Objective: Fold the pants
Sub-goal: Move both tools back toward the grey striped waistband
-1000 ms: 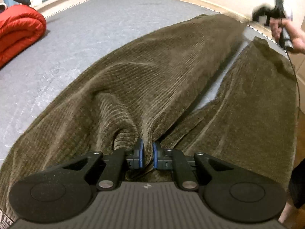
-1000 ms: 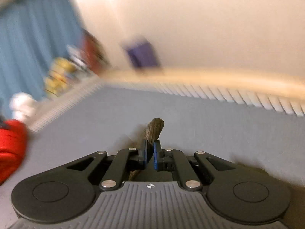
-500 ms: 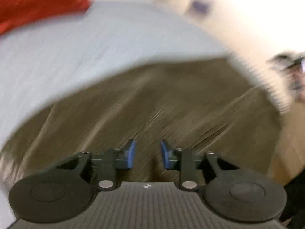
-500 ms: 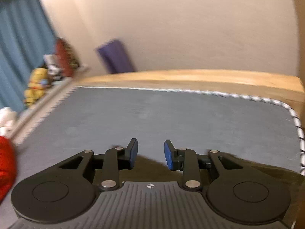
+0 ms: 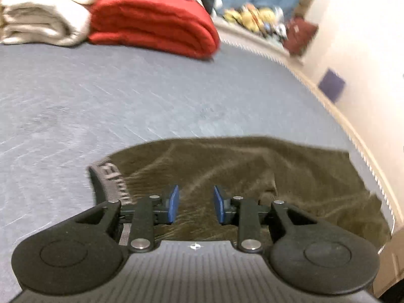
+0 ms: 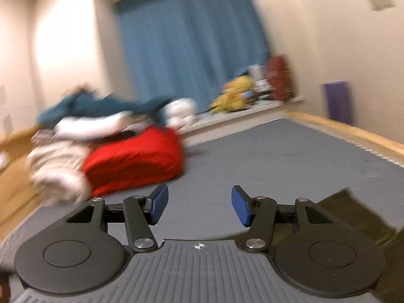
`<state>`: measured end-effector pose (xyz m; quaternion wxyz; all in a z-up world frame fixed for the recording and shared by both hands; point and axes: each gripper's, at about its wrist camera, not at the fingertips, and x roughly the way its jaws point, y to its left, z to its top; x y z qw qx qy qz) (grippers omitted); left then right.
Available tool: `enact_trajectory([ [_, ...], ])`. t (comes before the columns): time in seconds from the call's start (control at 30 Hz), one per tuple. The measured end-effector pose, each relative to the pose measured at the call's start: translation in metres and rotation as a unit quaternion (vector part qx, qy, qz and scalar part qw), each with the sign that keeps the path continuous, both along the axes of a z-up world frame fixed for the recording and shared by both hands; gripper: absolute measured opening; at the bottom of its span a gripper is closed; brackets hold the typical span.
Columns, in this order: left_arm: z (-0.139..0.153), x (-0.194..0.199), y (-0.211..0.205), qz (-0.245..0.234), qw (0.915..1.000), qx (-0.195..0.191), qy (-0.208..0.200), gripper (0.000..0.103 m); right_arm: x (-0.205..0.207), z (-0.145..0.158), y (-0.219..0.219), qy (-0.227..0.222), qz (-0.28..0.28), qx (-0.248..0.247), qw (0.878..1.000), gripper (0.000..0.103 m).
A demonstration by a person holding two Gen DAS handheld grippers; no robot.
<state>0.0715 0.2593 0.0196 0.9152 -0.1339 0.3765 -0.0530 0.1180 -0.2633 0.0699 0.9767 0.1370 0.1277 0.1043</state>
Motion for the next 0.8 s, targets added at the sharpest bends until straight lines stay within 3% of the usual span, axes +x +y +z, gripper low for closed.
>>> enact_trajectory([
  [0.13,-0.014,-0.023,0.021,0.032,0.9989,-0.013,-0.032,0.036,-0.034,-0.036,0.063,0.008,0.066,-0.027,0.997,0.059],
  [0.2,-0.023,-0.017,0.028,0.053,0.9985,0.012,0.012,0.037,-0.04,-0.055,0.092,0.011,0.095,-0.029,0.995,0.059],
  [0.33,-0.021,-0.016,0.042,0.08,0.9956,0.045,-0.017,0.041,-0.05,-0.093,0.159,0.063,0.143,-0.051,0.986,0.059],
  [0.47,-0.031,-0.01,0.061,0.102,0.9946,0.019,-0.007,0.041,-0.102,-0.11,0.217,0.052,0.21,-0.09,0.972,0.057],
  [0.63,-0.038,-0.002,0.078,0.113,0.9932,0.024,-0.016,0.041,-0.15,-0.137,0.269,0.07,0.279,-0.123,0.95,0.057],
  [0.8,-0.052,0.011,0.112,0.116,0.9925,-0.04,0.0,0.041,-0.168,-0.155,0.301,0.061,0.338,-0.148,0.928,0.057],
])
